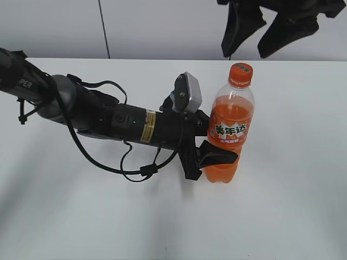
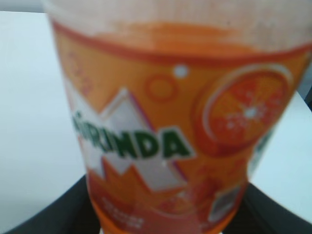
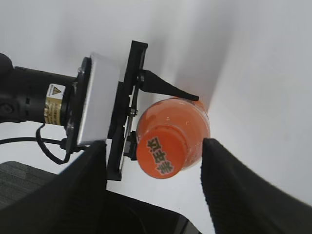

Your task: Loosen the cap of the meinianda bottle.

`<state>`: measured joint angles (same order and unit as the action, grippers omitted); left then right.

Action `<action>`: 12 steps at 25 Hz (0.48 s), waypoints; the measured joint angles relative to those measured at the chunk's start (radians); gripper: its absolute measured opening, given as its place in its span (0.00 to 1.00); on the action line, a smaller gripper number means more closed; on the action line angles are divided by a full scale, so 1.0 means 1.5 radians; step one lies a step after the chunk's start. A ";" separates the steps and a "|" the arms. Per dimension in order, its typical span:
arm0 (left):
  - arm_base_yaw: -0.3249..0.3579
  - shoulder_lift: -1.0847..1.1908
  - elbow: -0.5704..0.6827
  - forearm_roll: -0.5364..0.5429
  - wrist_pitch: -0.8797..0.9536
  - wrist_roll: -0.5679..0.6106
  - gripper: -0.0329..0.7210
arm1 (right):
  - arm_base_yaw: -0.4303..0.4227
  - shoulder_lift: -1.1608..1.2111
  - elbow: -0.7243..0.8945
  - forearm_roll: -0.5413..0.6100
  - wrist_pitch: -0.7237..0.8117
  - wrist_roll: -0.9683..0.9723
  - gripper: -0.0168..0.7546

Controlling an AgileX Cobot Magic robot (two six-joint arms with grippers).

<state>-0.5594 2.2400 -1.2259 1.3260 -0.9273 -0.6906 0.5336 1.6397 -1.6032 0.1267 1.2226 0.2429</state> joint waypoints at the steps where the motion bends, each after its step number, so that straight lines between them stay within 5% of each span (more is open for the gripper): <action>1: 0.000 0.000 0.000 0.000 0.000 0.000 0.59 | 0.000 0.001 0.008 0.000 0.000 0.000 0.62; 12: 0.000 0.000 0.000 0.000 0.000 0.000 0.59 | 0.000 0.005 0.031 -0.008 0.000 -0.003 0.62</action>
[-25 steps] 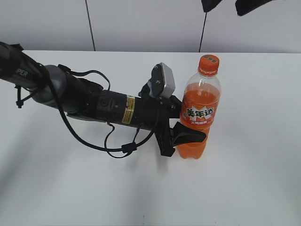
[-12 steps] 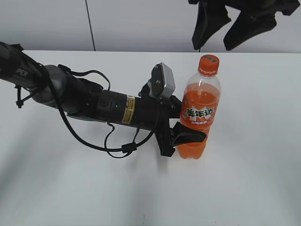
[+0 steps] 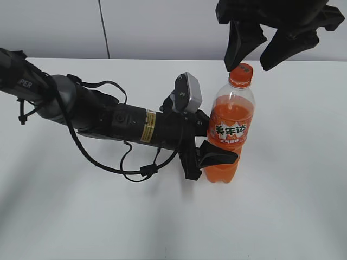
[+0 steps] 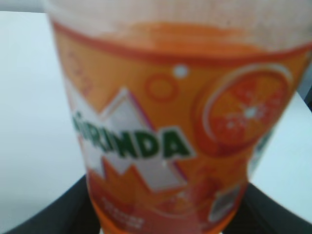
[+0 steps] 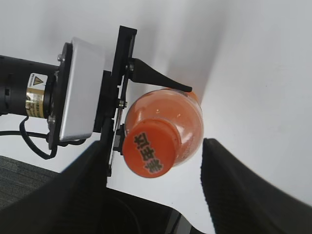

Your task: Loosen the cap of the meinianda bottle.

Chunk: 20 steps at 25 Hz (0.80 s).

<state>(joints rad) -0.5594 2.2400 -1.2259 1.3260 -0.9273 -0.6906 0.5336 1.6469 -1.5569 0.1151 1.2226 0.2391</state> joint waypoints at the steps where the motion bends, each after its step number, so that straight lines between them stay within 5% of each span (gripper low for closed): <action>1: 0.000 0.000 0.000 0.000 0.000 0.000 0.59 | 0.000 0.000 0.000 0.000 0.000 -0.003 0.62; 10: 0.000 0.000 0.000 0.000 0.000 0.000 0.59 | 0.000 0.025 0.001 0.002 0.000 -0.014 0.61; 17: 0.000 0.000 0.000 0.001 0.000 0.000 0.59 | 0.000 0.025 0.001 0.006 0.000 -0.014 0.38; 20: 0.000 0.000 0.000 0.001 0.000 0.000 0.59 | 0.000 0.025 0.000 0.006 0.000 -0.037 0.37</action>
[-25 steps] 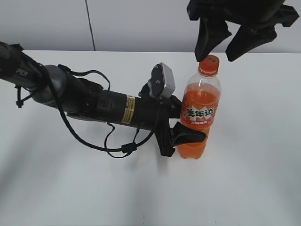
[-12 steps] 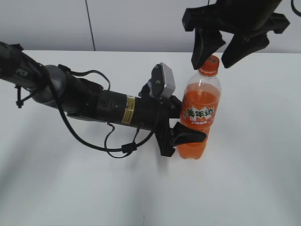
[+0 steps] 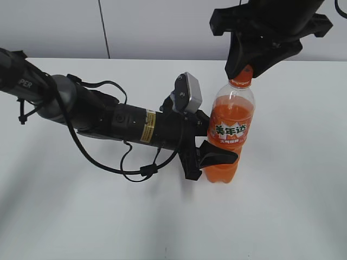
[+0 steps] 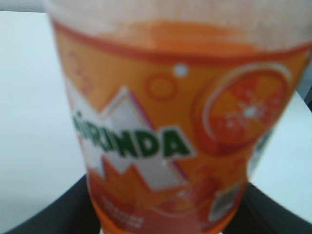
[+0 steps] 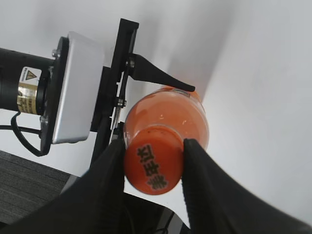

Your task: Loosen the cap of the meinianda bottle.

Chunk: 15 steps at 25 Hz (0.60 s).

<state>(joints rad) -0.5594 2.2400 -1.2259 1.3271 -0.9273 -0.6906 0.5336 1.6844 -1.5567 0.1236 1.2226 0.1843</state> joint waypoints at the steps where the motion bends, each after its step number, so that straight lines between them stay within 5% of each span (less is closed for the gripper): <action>1: 0.000 0.000 0.000 0.000 0.000 0.000 0.59 | 0.000 0.000 0.000 0.000 0.000 -0.017 0.37; 6: 0.000 0.000 0.000 0.000 0.000 0.000 0.59 | 0.000 0.000 0.000 0.001 0.000 -0.194 0.37; 15: 0.000 0.000 0.000 0.001 -0.001 0.001 0.59 | 0.000 0.000 0.000 0.005 0.000 -0.870 0.37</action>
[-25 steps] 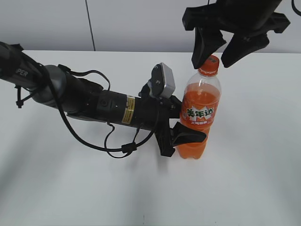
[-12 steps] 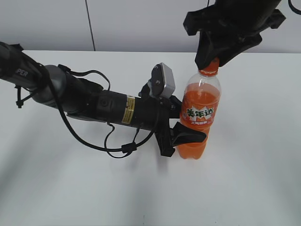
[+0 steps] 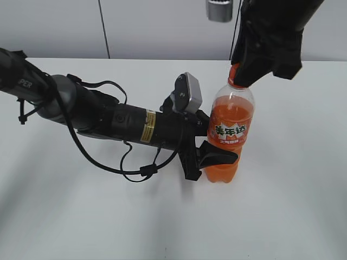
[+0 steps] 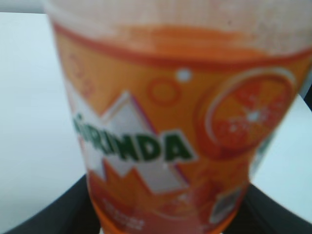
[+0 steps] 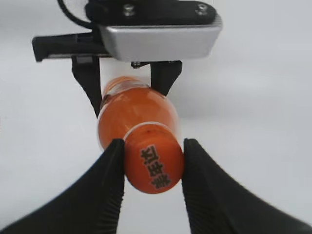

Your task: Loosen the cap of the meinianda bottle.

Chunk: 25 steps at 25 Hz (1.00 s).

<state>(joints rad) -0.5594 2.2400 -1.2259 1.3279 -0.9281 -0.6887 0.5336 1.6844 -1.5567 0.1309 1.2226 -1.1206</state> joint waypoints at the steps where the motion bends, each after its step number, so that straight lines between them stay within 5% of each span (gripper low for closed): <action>1: 0.000 0.000 0.000 0.000 0.000 0.000 0.59 | 0.000 0.000 0.000 0.000 0.000 -0.058 0.37; 6: 0.000 0.000 0.000 -0.001 0.000 0.000 0.59 | 0.000 -0.001 -0.001 0.000 0.000 -0.170 0.37; 19: 0.000 0.000 0.000 -0.002 0.001 -0.002 0.58 | 0.000 -0.031 -0.021 0.021 0.000 -0.181 0.37; 25: 0.000 0.000 0.000 -0.002 0.001 -0.002 0.58 | 0.000 -0.059 -0.021 0.030 0.000 -0.037 0.37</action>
<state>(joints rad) -0.5594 2.2400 -1.2259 1.3246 -0.9272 -0.6919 0.5336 1.5964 -1.5888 0.1752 1.2224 -1.1754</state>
